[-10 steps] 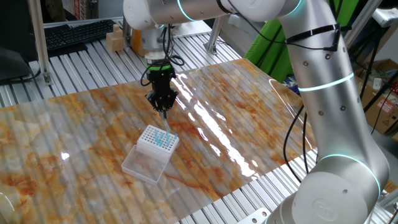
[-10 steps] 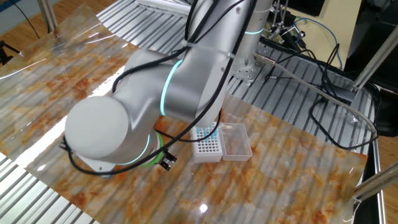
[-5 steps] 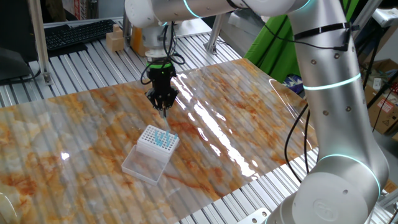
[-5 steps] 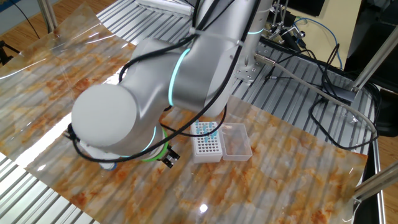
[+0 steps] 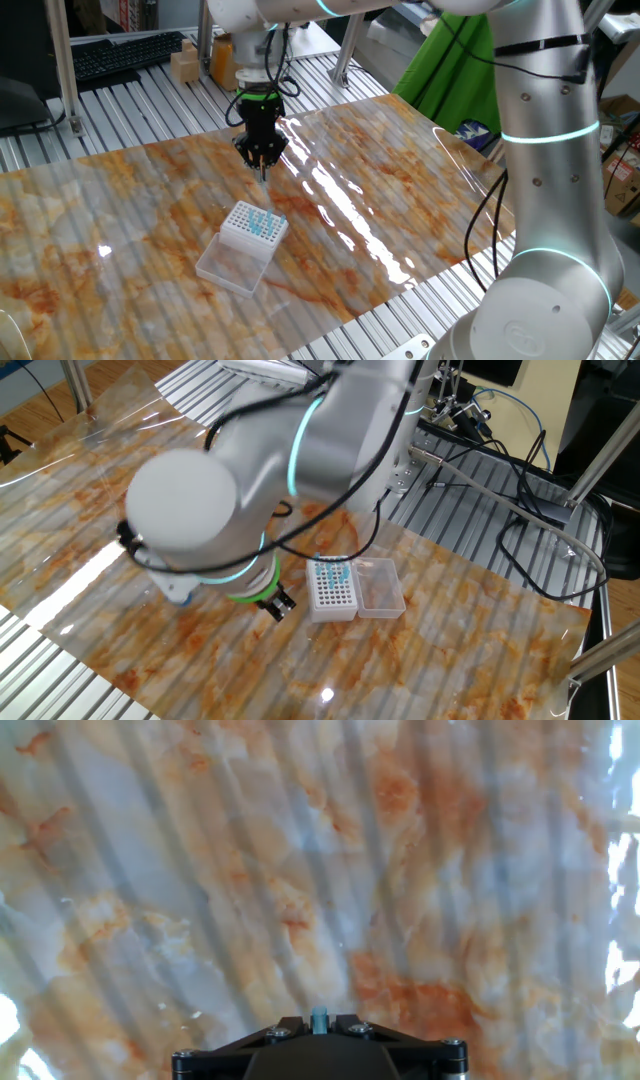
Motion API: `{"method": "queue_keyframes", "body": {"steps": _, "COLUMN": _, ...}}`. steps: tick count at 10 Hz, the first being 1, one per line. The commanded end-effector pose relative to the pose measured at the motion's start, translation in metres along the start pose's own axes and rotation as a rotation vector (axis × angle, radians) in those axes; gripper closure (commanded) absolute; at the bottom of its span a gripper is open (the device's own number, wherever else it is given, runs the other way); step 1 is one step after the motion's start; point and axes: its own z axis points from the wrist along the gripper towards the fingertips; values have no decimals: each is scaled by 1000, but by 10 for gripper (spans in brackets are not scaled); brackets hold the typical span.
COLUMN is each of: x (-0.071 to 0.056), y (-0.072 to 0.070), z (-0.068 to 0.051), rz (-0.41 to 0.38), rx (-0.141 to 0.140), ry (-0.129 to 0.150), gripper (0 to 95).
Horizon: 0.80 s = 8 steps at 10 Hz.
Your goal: Insert a medium pipette tip into the holder for medium pipette tips
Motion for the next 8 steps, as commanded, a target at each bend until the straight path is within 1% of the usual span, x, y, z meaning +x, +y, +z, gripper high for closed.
{"method": "queue_keyframes", "body": {"steps": 1, "x": 6, "y": 1, "z": -8, "rz": 35, "rx": -16, "ry": -49, "gripper": 950}}
{"method": "queue_keyframes", "body": {"steps": 2, "x": 11, "y": 3, "z": -12, "rz": 49, "rx": -21, "ry": -73, "gripper": 950}}
{"method": "queue_keyframes", "body": {"steps": 3, "x": 14, "y": 3, "z": -14, "rz": 59, "rx": -25, "ry": -87, "gripper": 950}}
{"method": "queue_keyframes", "body": {"steps": 5, "x": 23, "y": 5, "z": -18, "rz": 79, "rx": -31, "ry": -103, "gripper": 950}}
{"method": "queue_keyframes", "body": {"steps": 6, "x": 28, "y": 6, "z": -21, "rz": 94, "rx": -36, "ry": -116, "gripper": 950}}
{"method": "queue_keyframes", "body": {"steps": 8, "x": 34, "y": 7, "z": -23, "rz": 113, "rx": -47, "ry": -143, "gripper": 950}}
